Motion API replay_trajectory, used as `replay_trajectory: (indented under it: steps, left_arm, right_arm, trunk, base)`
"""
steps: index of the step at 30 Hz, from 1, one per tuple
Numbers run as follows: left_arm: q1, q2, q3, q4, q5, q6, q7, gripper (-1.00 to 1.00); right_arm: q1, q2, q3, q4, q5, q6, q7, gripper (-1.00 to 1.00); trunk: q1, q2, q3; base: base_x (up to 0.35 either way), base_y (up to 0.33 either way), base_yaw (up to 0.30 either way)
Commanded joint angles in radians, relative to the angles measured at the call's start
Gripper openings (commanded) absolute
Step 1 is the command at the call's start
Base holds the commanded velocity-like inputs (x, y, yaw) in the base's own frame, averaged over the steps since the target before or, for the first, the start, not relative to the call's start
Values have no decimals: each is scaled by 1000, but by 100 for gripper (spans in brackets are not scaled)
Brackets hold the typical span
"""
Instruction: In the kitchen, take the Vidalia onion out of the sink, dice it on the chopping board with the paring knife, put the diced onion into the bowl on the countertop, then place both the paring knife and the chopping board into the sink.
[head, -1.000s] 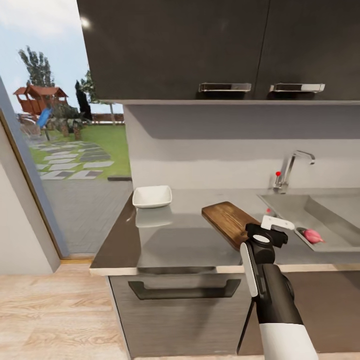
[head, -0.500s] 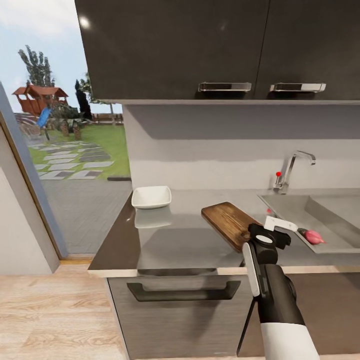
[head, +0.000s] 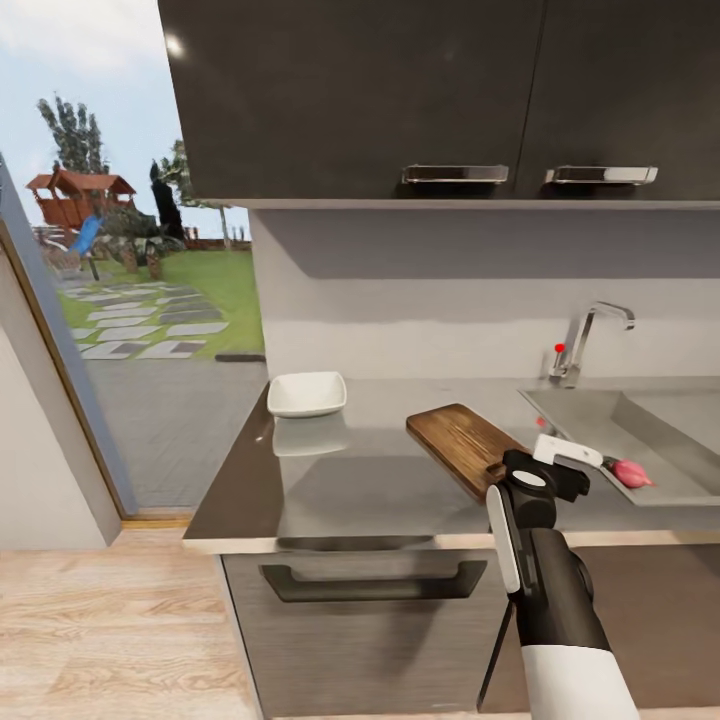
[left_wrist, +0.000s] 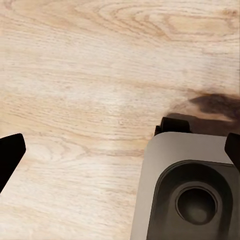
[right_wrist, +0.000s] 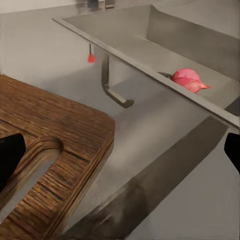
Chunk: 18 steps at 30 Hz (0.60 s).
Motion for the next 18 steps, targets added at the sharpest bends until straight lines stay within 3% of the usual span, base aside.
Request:
replay_trajectory:
  steps: [1, 13, 18]
  left_arm:
    - [-2, 0, 0, 4, 9, -7, -3, 100]
    - [-2, 0, 0, 4, 9, -7, -3, 100]
    - [-2, 0, 0, 4, 9, -7, -3, 100]
  right_arm:
    - [-1, 1, -1, 0, 6, 7, 1, 100]
    - [-1, 1, -1, 27, 2, 5, 1, 100]
    - [-1, 1, -1, 29, -75, 6, 1, 100]
  trunk:
    - [0, -1, -1]
    - [0, -1, -1]
    - [0, -1, -1]
  base:
    - [-27, 106, 0]
    - [-4, 17, 0]
    - [0, 0, 0]
